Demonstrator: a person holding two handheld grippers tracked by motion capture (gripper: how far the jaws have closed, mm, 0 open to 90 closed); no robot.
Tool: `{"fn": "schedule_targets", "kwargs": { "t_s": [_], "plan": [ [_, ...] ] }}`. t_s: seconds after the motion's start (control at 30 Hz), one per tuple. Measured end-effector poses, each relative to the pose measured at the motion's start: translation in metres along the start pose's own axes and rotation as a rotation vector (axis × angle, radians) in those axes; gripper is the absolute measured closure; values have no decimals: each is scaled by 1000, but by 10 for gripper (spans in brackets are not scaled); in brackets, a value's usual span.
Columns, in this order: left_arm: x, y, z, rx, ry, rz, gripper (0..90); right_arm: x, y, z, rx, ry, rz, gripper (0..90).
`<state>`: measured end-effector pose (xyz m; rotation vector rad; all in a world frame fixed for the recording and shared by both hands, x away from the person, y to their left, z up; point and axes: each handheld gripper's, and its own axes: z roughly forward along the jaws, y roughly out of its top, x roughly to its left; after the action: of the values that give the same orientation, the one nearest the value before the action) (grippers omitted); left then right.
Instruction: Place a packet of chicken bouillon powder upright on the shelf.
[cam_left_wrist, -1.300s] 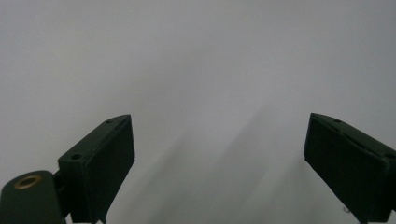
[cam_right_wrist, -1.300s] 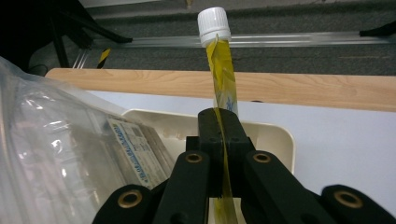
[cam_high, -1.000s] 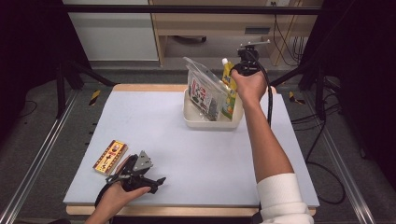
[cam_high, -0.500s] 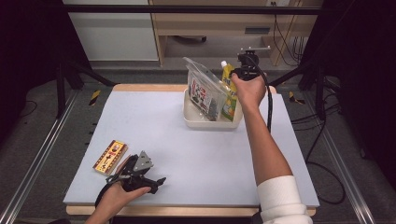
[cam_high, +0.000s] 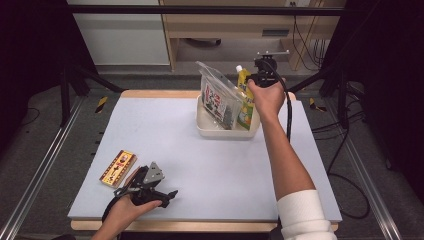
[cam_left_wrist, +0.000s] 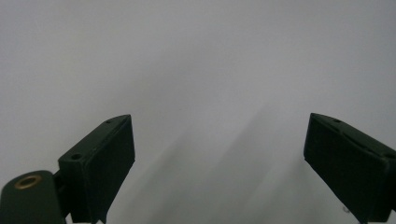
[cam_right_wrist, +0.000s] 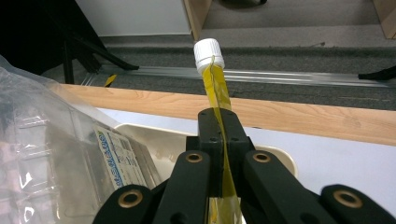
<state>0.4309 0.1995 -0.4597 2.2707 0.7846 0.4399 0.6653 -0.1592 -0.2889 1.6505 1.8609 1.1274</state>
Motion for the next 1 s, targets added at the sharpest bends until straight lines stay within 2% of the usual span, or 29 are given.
{"fn": "schedule_targets", "kwargs": {
  "t_s": [0.23, 0.3, 0.67, 0.77, 1.0],
  "plan": [
    [0, 0, -1, 2, 2, 9, 87, 0, -1, -9, -53, 4, -12, 900],
    [0, 0, -1, -3, 5, 2, 87, 1, -4, -15, -107, 7, -31, 900],
    [-1, 0, 1, 10, 4, 11, 86, -9, -32, -16, -246, 23, -59, 900],
    [-1, 0, 1, 13, 5, 14, 86, -10, -39, -14, -265, 34, -71, 900],
    [-1, 0, 1, 14, 4, 16, 86, -3, -44, -10, -241, 34, -103, 900]
  ]
}}
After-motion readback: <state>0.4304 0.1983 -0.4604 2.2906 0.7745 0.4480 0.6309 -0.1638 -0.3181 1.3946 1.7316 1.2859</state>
